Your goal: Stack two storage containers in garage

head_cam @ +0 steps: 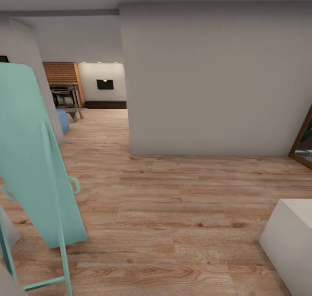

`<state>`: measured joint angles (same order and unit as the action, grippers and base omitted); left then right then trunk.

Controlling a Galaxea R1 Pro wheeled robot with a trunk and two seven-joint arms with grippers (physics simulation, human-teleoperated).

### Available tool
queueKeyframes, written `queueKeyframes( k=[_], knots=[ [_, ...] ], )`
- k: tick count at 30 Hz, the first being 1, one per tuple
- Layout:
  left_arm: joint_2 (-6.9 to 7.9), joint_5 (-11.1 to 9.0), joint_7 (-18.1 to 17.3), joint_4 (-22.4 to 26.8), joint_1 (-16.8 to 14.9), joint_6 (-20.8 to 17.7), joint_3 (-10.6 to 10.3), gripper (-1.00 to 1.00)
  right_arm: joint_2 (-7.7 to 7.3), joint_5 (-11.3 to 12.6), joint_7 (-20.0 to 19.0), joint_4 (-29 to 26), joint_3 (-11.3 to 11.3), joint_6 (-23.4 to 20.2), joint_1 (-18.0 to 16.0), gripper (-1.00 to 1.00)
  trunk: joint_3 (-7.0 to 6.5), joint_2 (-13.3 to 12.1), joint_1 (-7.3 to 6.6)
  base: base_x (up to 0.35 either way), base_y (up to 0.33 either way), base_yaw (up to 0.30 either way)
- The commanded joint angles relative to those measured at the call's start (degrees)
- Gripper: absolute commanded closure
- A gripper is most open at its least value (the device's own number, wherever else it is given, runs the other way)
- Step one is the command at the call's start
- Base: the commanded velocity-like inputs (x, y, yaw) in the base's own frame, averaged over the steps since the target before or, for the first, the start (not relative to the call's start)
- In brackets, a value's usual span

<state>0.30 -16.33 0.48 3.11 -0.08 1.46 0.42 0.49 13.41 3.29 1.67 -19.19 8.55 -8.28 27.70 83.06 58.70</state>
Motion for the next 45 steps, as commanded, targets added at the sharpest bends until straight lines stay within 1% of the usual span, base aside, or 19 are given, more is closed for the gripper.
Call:
queueKeyframes(
  k=[1, 9, 45],
  knots=[
    [0.00, -0.2, 0.0, 0.0, 0.0, 0.1, 0.0, -1.00, 0.04, 0.5, 0.1, 0.2, -0.5, 0.4, -0.1, -1.00, 0.05, 0.0, 0.03, 0.323, 0.000, 0.000],
    [0.00, -0.2, 0.0, 0.0, 0.0, 0.1, 0.0, -1.00, 0.46, 0.3, 0.1, -0.1, -0.3, 0.5, -0.1, -1.00, 0.05, 0.0, 0.03, 0.323, 0.000, 0.000],
    [-0.03, -0.1, 0.0, 0.1, 0.0, 0.3, 0.0, -1.00, 0.39, 0.3, 0.1, -0.2, -0.2, 0.6, -0.1, -1.00, 0.05, 0.0, 0.03, 0.323, 0.000, 0.000]
  ],
)
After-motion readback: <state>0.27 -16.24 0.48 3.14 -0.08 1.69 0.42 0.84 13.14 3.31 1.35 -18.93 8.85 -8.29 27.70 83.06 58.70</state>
